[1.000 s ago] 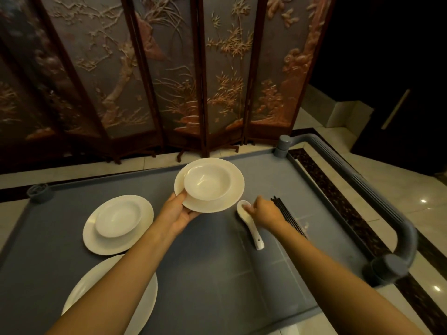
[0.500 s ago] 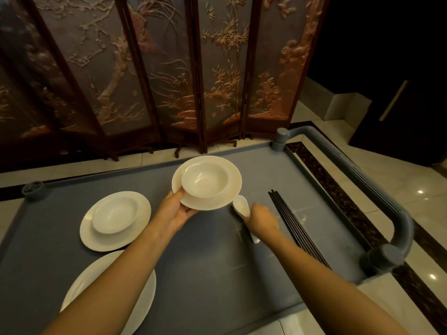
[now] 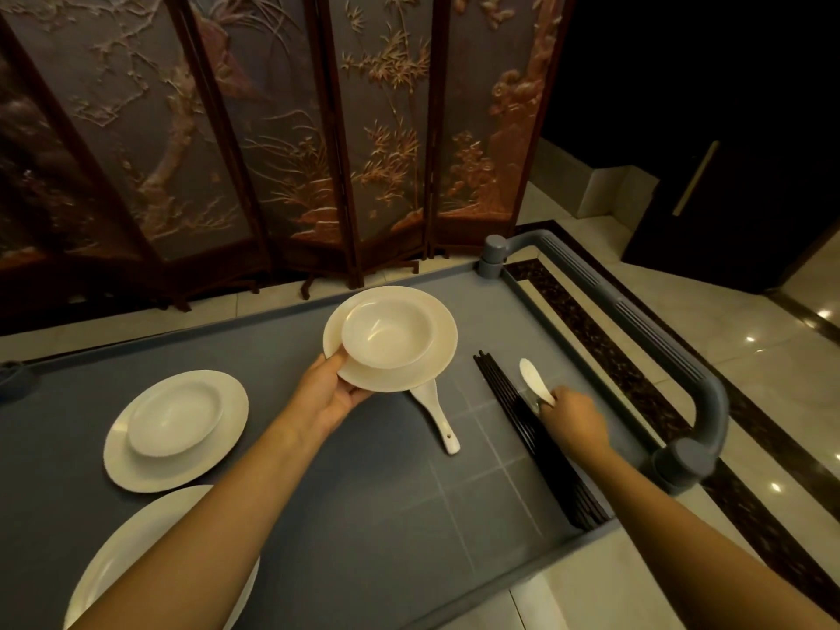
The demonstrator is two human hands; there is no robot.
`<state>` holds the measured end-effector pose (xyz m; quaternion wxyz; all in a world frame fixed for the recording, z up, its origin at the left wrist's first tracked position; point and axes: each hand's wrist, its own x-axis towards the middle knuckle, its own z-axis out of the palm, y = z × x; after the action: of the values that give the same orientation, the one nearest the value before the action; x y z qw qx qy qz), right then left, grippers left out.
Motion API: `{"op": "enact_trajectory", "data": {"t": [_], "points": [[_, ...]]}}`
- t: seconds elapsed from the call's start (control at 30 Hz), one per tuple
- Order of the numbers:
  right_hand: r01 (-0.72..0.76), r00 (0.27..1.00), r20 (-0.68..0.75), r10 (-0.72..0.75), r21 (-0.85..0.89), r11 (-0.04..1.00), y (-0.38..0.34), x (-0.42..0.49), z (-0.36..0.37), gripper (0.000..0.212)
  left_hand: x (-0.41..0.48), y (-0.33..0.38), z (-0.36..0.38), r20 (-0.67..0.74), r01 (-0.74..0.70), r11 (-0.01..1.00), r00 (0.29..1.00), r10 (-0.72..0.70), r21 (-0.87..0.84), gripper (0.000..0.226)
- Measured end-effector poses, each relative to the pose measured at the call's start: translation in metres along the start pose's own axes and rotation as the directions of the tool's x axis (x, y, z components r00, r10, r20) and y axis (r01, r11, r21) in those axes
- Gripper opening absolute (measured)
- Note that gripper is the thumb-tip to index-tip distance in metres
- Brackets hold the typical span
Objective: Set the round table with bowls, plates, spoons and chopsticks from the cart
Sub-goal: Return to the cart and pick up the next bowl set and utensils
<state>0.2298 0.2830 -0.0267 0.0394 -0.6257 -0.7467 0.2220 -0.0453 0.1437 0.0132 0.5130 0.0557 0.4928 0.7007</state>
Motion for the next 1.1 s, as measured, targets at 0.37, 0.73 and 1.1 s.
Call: {"op": "enact_trajectory", "data": {"t": [0.37,0.73,1.1], "points": [[0.204,0.95,0.249,-0.189,-0.035,0.978,0.028,-0.018,-0.006,0.016,0.003,-0.018,0.023,0.015,0.018,1.0,1.0,-0.019,0.024,0.014],[0.134,0.953,0.286,-0.105,-0.083,0.988,0.02,-0.012,-0.005,0.033,-0.003,-0.028,0.035,0.023,0.028,0.998,0.999,-0.029,0.053,0.012],[0.084,0.951,0.309,-0.023,-0.185,0.979,0.008,-0.004,0.004,0.031,-0.011,-0.032,0.039,0.015,0.022,0.998,1.0,-0.023,0.065,0.015]]}}
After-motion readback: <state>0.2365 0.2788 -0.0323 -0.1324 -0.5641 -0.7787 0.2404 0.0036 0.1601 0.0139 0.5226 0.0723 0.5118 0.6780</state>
